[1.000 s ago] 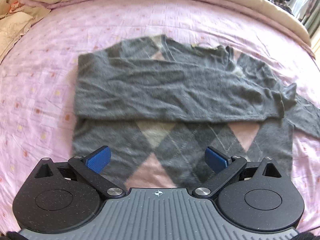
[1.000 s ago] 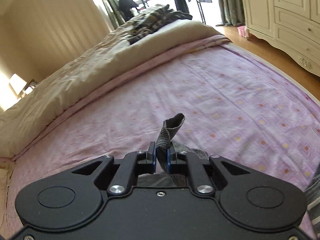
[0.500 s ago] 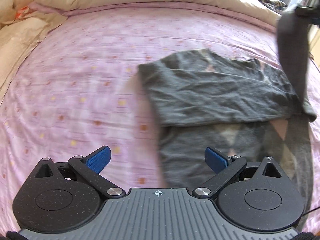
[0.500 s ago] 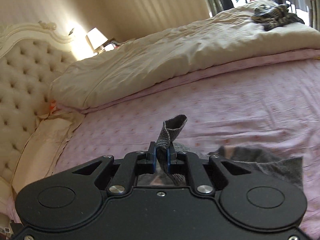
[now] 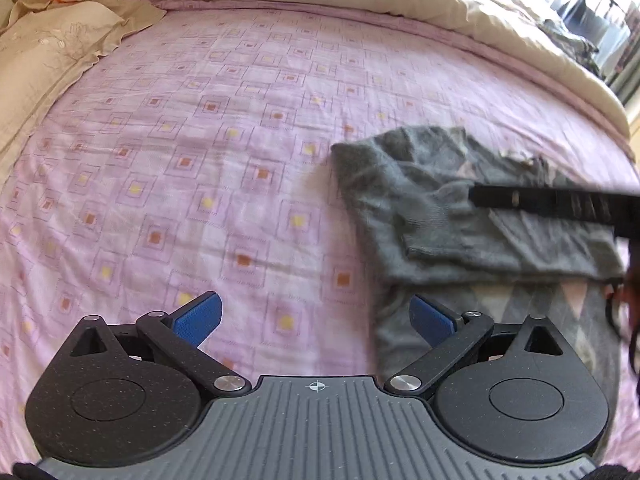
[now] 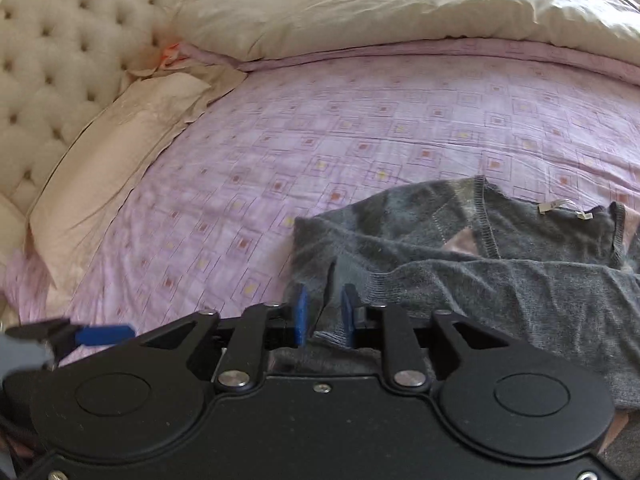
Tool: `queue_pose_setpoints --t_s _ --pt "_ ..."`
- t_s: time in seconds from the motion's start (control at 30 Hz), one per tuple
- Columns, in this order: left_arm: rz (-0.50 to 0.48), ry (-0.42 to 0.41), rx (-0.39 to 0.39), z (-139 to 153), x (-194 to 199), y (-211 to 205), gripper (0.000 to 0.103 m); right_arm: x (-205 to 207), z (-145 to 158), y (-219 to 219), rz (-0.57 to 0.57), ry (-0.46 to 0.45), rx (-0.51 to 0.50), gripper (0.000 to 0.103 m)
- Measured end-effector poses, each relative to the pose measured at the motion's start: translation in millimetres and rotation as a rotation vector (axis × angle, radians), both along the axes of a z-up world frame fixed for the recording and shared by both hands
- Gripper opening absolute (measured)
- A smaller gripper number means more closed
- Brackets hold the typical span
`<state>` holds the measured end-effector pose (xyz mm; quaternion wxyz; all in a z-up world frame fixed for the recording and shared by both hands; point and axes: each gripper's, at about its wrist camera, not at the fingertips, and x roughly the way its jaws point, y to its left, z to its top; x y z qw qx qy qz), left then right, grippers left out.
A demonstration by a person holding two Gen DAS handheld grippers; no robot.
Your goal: Fold small clothes
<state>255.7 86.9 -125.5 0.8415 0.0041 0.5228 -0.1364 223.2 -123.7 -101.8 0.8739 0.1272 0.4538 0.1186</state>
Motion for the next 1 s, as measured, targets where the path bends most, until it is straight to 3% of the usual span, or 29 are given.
queue_pose_setpoints --t_s 0.07,0.4,0.6,0.67,0.73,0.8,0.83,0.87,1.0 --pt "-0.001 -0.004 -0.016 0.8 6.0 -7.7 0.101 -7.7 5.3 -8.3 -0.018 -0.01 -0.005 0.049" --pt "-0.054 -0.009 -0.068 -14.3 41.0 -69.0 0.101 -56.0 4.8 -123.4 -0.306 0.063 -0.06 0.049" --pt "-0.068 -0.017 -0.032 -36.9 62.8 -97.3 0.1 -89.9 -0.1 -188.0 -0.467 0.108 -0.089 0.049" --pt "-0.09 0.005 -0.024 -46.8 69.6 -102.5 0.089 -97.8 -3.3 -201.6 -0.501 0.114 -0.091 0.049" --pt "-0.134 0.059 -0.015 -58.2 75.6 -107.7 0.062 -103.9 -6.0 -212.8 -0.53 0.12 -0.095 0.049" --pt "-0.164 0.072 0.018 -62.6 75.4 -113.0 0.047 -107.5 -10.1 -223.9 -0.557 0.129 -0.102 0.049" --pt "-0.176 0.043 0.023 -60.0 73.0 -114.4 0.019 -107.9 -12.8 -230.0 -0.571 0.134 -0.102 0.049" --pt "-0.196 0.032 0.023 -57.0 71.1 -116.1 0.005 -108.4 -15.3 -236.0 -0.584 0.139 -0.099 0.049" --pt "-0.189 -0.03 -0.029 -30.5 61.0 -114.7 0.005 -106.2 -23.7 -260.2 -0.64 0.137 -0.095 0.055"
